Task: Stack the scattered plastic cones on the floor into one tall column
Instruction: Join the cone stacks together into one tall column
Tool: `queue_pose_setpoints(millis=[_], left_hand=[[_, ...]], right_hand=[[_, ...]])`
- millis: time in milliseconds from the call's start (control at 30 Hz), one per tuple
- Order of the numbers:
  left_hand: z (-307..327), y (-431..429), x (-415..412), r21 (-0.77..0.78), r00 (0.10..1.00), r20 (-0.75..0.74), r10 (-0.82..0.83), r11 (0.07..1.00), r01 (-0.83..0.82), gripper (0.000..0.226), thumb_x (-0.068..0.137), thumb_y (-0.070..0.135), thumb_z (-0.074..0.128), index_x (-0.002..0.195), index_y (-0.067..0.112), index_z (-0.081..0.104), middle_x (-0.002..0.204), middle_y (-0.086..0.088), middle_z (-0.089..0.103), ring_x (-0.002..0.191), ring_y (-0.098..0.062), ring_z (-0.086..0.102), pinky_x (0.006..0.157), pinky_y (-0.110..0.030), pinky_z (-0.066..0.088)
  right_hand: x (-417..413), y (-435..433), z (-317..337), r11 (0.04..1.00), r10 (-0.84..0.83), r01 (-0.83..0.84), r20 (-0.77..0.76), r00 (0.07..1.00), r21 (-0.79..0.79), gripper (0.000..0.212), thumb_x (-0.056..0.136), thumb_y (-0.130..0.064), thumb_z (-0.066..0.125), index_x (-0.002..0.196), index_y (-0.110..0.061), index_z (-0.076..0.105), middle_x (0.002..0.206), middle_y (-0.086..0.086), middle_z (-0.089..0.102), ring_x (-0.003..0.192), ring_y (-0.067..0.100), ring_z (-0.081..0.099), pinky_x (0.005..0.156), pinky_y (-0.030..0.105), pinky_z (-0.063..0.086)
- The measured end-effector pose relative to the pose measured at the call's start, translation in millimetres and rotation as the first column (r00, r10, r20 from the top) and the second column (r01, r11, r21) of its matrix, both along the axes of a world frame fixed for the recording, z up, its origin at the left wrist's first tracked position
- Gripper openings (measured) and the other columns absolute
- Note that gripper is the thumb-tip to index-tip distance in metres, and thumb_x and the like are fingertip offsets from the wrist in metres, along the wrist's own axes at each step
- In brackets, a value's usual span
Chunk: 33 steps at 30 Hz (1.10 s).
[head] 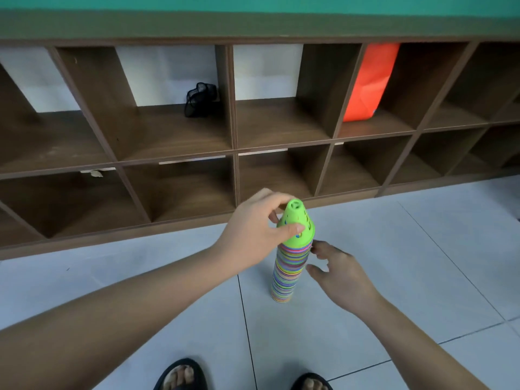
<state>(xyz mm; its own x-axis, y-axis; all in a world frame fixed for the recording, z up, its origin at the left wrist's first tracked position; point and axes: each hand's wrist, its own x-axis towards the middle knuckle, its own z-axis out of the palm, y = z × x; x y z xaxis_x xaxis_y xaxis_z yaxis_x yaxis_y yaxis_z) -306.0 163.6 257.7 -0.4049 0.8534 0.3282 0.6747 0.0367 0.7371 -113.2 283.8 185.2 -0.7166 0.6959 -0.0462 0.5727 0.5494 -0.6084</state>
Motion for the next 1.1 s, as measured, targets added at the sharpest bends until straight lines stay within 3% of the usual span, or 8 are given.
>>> queue_pose_setpoints(millis=[133,267,400,567,767,900,1033,1100], left_hand=[[-21,2,2,-0.147,1.0,-0.017,0.005,0.989,-0.007,0.043,0.086,0.053,0.082,0.125,0.042,0.066,0.114,0.018,0.066,0.096,-0.004,0.065,0.085,-0.035,0.057],[-19,-18,-1,-0.175,0.999,-0.009,0.043,0.984,-0.044,0.041,0.089,0.048,0.081,0.125,0.036,0.066,0.113,0.017,0.068,0.097,-0.003,0.066,0.084,-0.028,0.056],[-5,-58,-15,-0.236,0.991,-0.003,0.131,0.963,-0.128,0.032,0.091,0.044,0.081,0.12,0.037,0.07,0.105,0.02,0.072,0.097,0.002,0.068,0.081,-0.018,0.054],[26,-122,-39,-0.287,0.976,-0.013,0.218,0.934,-0.212,0.027,0.092,0.041,0.08,0.117,0.037,0.071,0.101,0.019,0.075,0.097,0.005,0.068,0.083,-0.019,0.056],[28,-207,-82,-0.267,0.927,-0.112,0.358,0.887,-0.376,0.017,0.088,0.034,0.084,0.101,0.036,0.073,0.089,0.019,0.076,0.088,-0.001,0.07,0.08,-0.019,0.055],[10,-269,-111,-0.334,0.889,-0.166,0.427,0.824,-0.458,0.019,0.088,0.035,0.084,0.103,0.033,0.073,0.093,0.019,0.075,0.089,0.002,0.07,0.079,-0.021,0.056],[-24,-314,-139,-0.394,0.853,-0.215,0.475,0.757,-0.521,0.021,0.089,0.028,0.081,0.108,0.031,0.074,0.102,0.016,0.072,0.092,0.0,0.067,0.075,-0.007,0.045],[-46,-332,-150,-0.42,0.829,-0.209,0.518,0.718,-0.555,0.022,0.089,0.026,0.08,0.11,0.03,0.074,0.105,0.013,0.071,0.094,-0.003,0.066,0.076,-0.013,0.047]], right_hand=[[9,-2,-2,0.996,-0.069,0.067,-0.044,0.997,-0.054,0.036,0.094,-0.02,0.071,0.128,-0.024,0.06,0.106,-0.01,0.075,0.098,0.009,0.07,0.09,0.033,0.056],[15,-8,15,0.999,-0.028,0.027,-0.067,0.997,-0.017,0.015,0.092,-0.02,0.066,0.102,-0.028,0.058,0.084,-0.014,0.071,0.08,0.01,0.067,0.077,0.039,0.057],[6,-19,45,0.993,0.113,-0.11,-0.062,0.992,0.047,0.013,0.091,-0.019,0.065,0.096,-0.03,0.061,0.077,-0.015,0.068,0.076,0.011,0.064,0.074,0.039,0.056],[-24,-45,101,0.933,0.354,-0.353,0.007,0.935,0.073,0.015,0.094,-0.024,0.063,0.108,-0.028,0.063,0.085,-0.015,0.071,0.085,0.009,0.065,0.08,0.036,0.056],[-82,-96,144,0.78,0.574,-0.606,0.207,0.792,0.155,0.024,0.092,-0.025,0.059,0.115,-0.028,0.063,0.092,-0.015,0.072,0.091,0.011,0.065,0.079,0.034,0.054],[-141,-133,133,0.69,0.643,-0.717,0.371,0.671,0.099,0.028,0.093,-0.029,0.059,0.122,-0.026,0.063,0.106,-0.007,0.073,0.098,0.018,0.063,0.075,0.03,0.05],[-204,-172,94,0.628,0.673,-0.777,0.469,0.572,0.045,0.031,0.097,-0.033,0.059,0.127,-0.025,0.059,0.115,-0.001,0.068,0.108,0.025,0.061,0.084,0.036,0.055],[-227,-193,69,0.614,0.684,-0.79,0.495,0.536,0.008,0.033,0.098,-0.033,0.057,0.129,-0.024,0.057,0.119,0.001,0.065,0.11,0.026,0.06,0.082,0.035,0.053]])
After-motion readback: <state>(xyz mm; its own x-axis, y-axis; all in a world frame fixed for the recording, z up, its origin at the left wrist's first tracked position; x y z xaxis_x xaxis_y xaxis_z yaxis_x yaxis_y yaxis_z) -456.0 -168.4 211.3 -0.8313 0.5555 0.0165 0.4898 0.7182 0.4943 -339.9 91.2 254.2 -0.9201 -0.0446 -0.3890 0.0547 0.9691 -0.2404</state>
